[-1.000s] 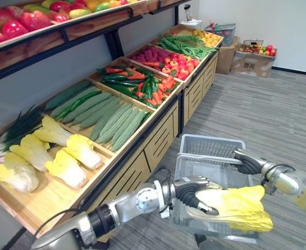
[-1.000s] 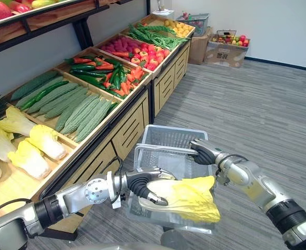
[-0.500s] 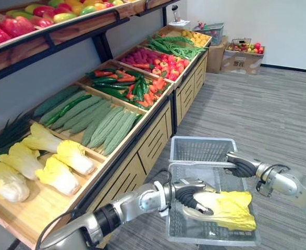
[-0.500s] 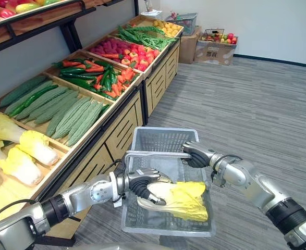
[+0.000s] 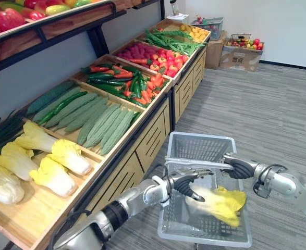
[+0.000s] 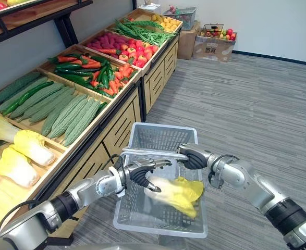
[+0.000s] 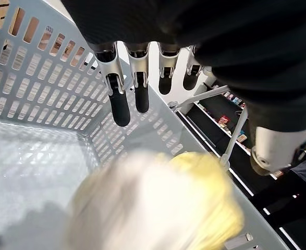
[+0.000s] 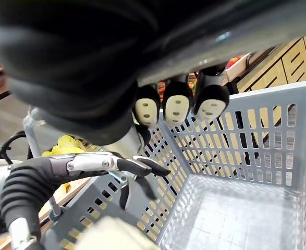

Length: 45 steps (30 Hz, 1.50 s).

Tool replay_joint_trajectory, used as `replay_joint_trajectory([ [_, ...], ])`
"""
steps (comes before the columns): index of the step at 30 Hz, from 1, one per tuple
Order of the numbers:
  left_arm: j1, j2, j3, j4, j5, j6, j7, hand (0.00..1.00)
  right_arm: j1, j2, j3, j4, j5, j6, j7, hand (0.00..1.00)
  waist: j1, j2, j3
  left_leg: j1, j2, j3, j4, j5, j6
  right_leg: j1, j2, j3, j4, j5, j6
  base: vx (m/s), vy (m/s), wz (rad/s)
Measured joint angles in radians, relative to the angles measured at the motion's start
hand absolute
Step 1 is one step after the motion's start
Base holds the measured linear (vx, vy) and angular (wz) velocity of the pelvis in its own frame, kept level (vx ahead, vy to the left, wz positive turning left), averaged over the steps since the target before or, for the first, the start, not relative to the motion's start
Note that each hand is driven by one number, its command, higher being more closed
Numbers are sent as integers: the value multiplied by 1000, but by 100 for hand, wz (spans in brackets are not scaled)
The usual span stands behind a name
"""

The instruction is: Pick vegetable in the basket

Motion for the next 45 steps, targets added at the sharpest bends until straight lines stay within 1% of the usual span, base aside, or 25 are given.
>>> replay_joint_trajectory([
  [6,-8,-36,26,0,-1,9,0,0,30,1,-6,5,-1,7,21,100,12,-6,11,-6,13,-6,19,-9,-4,0,-2,-10,-1,0,0,-73,-34,4],
  [10,-32,-39,26,-3,-2,9,-3,0,39,4,-15,7,-1,8,20,100,12,-8,13,-22,22,-25,34,-10,0,0,-9,-29,-3,0,0,-58,-27,15],
  [13,-32,-34,19,-56,-6,9,-11,0,58,52,-58,26,-5,7,19,100,16,-15,20,-20,26,-39,35,-12,0,14,-15,-45,-8,0,0,-63,-11,15],
  [15,-32,-15,16,-93,-35,22,-32,0,74,83,-99,40,-20,4,16,100,17,-20,24,-27,26,-55,36,-16,1,19,-22,-58,-9,0,0,-76,-7,23],
  [17,-31,21,-8,-193,-102,30,-60,0,97,138,-160,86,-27,12,0,100,22,-25,28,-39,27,-80,36,-18,6,27,-34,-83,-13,0,1,-75,-2,33],
  [18,-30,26,-13,-213,-118,30,-68,0,99,148,-174,102,-34,20,-5,100,25,-25,29,-40,27,-86,36,-18,7,30,-37,-91,-13,-1,1,-69,9,31],
  [19,-30,31,-28,-270,-180,28,-85,0,101,175,-201,135,-71,39,-18,100,37,-25,29,-44,26,-94,36,-19,9,33,-44,-106,-13,-1,1,-74,18,37],
  [21,-28,30,-51,-387,-261,14,-100,0,114,234,-249,199,-130,63,-46,100,50,-26,29,-66,24,-131,33,-18,14,38,-61,-145,-13,-2,3,-83,23,50],
  [22,-25,25,-56,-414,-292,10,-106,0,117,245,-255,214,-145,76,-50,100,50,-26,29,-72,24,-145,32,-17,16,42,-68,-160,-13,-5,6,-63,29,62],
  [23,-17,20,-61,-461,-352,5,-120,0,129,269,-274,247,-181,92,-53,100,55,-26,29,-84,22,-168,29,-14,22,50,-79,-186,-13,-5,7,-64,39,67],
  [24,-11,21,-65,-492,-389,5,-127,0,158,302,-316,268,-210,108,-55,100,72,-27,30,-93,20,-192,25,-11,27,59,-88,-209,-13,-6,8,-63,44,65],
  [26,21,37,-64,-528,-469,8,-136,0,190,351,-370,315,-232,128,-67,100,80,-28,30,-107,13,-239,10,-4,38,76,-104,-255,-13,-9,12,-77,52,71],
  [28,51,60,-62,-575,-495,11,-138,0,217,400,-452,357,-255,145,-89,100,97,-28,30,-122,-1,-273,-9,2,51,87,-122,-293,-13,-14,18,-77,56,69],
  [29,70,92,-62,-623,-517,12,-139,0,222,433,-504,392,-258,159,-103,100,106,-31,32,-130,-11,-291,-23,7,56,94,-136,-317,-13,-19,23,-54,40,76],
  [30,89,119,-50,-667,-530,13,-141,0,235,462,-566,421,-257,165,-121,100,111,-38,35,-143,-23,-319,-42,18,64,104,-151,-355,-13,-23,27,-75,56,85],
  [31,101,127,-35,-691,-533,13,-142,0,243,478,-605,439,-257,166,-131,100,116,-38,34,-150,-27,-333,-50,24,69,109,-158,-374,-13,-23,28,-48,38,95],
  [33,125,148,29,-770,-555,13,-147,0,268,541,-738,501,-253,185,-177,100,145,-41,35,-175,-51,-404,-87,49,88,132,-184,-450,-13,-29,36,-48,40,98],
  [34,131,150,49,-785,-564,13,-147,0,277,558,-774,518,-247,190,-190,100,152,-42,34,-183,-57,-426,-97,55,90,138,-191,-474,-13,-31,39,-29,35,113],
  [37,197,171,158,-834,-568,11,-118,0,319,626,-908,593,-208,202,-231,100,161,-42,22,-229,-81,-534,-134,84,118,172,-213,-591,-13,-35,44,-2,20,112],
  [39,259,167,241,-833,-559,11,-101,0,339,659,-967,639,-170,202,-247,100,174,-39,16,-251,-97,-590,-158,105,131,186,-223,-636,-13,-35,44,17,15,92],
  [40,320,160,316,-831,-551,11,-79,0,349,683,-1001,679,-158,201,-255,100,178,-43,8,-265,-108,-626,-174,117,134,188,-228,-658,-15,-35,44,48,23,75],
  [41,384,142,407,-825,-551,12,-67,0,349,704,-1018,732,-136,200,-267,100,178,-46,2,-276,-118,-661,-177,126,137,200,-232,-666,-25,-40,50,66,18,73],
  [42,412,126,453,-818,-551,14,-62,0,350,716,-1029,764,-129,201,-269,100,178,-56,-2,-283,-125,-675,-178,129,139,207,-235,-667,-37,-49,52,68,6,72],
  [43,458,91,543,-790,-550,15,-43,0,346,730,-1048,834,-120,201,-275,100,180,-73,-5,-297,-139,-706,-178,136,142,225,-240,-675,-58,-62,59,46,-1,65],
  [45,514,-10,672,-721,-542,25,-11,0,341,747,-1089,927,-92,201,-289,100,181,-77,-11,-318,-149,-754,-178,144,147,239,-241,-713,-73,-64,55,34,3,67],
])
